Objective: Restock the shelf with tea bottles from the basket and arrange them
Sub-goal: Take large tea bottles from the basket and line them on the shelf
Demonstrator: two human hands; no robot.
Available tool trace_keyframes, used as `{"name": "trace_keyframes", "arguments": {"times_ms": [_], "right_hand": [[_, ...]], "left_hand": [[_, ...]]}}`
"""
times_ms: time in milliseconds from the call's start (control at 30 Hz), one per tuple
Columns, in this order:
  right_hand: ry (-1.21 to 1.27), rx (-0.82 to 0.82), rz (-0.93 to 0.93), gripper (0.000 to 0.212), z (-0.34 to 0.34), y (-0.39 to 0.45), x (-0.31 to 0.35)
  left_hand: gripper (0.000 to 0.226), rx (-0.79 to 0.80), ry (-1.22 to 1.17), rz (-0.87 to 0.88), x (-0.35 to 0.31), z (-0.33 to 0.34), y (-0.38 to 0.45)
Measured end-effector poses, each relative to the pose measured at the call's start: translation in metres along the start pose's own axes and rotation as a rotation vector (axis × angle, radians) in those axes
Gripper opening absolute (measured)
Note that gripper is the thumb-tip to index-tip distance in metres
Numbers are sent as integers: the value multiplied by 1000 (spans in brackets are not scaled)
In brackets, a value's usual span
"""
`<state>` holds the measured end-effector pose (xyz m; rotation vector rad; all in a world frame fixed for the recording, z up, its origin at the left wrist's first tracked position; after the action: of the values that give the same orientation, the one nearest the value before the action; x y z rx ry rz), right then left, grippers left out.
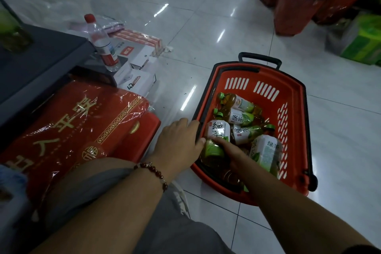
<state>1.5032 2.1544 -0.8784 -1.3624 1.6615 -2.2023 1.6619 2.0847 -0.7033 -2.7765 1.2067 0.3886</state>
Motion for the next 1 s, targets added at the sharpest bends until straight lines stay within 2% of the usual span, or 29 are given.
{"name": "trace_keyframes", "arguments": {"times_ms": [67,167,333,467,600,667,733,767,867,1000], "right_hand": [[30,22,-1,58,1,-20,7],[66,60,-10,44,0,-42,13],[163,126,-79,49,-3,-83,29],[173,161,-185,38,-6,-124,49],[128,238,-311,43,0,-173,67],[90,278,-357,48,6,-198,74],[35,339,-406,44,16,-221,78],[3,378,-432,42,23,-232,80],[-116,469,-539,48,47,-264,84],[-280,531,-663,69,84,-304,92]], "left_hand": [[47,0,-2,-15,1,-2,-2],[49,8,-16,-40,0,-5,-5],[52,32,-223,-135,-3,-14,-15],[54,51,-565,-276,-1,-20,-23],[60,-7,-839,-412,2,-36,-25],[72,-21,-913,-448,2,-50,-28],[92,-4,-1053,-456,2,-65,-35],[93,2,-1126,-445,1,-73,-40],[53,-90,-1211,-406,6,-103,-59],[45,-330,-1221,-416,35,-151,-100]]}}
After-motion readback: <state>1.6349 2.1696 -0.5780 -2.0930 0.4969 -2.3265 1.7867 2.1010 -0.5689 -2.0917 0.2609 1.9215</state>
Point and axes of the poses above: each hand's wrist, its own y-axis towards the middle knuckle, its own z-axis out of the palm, x = y × z, the point moved 3 cm from there along y, towards the middle knuckle, and after that the axes turned 9 degrees about -x, right-handed, at the moved point
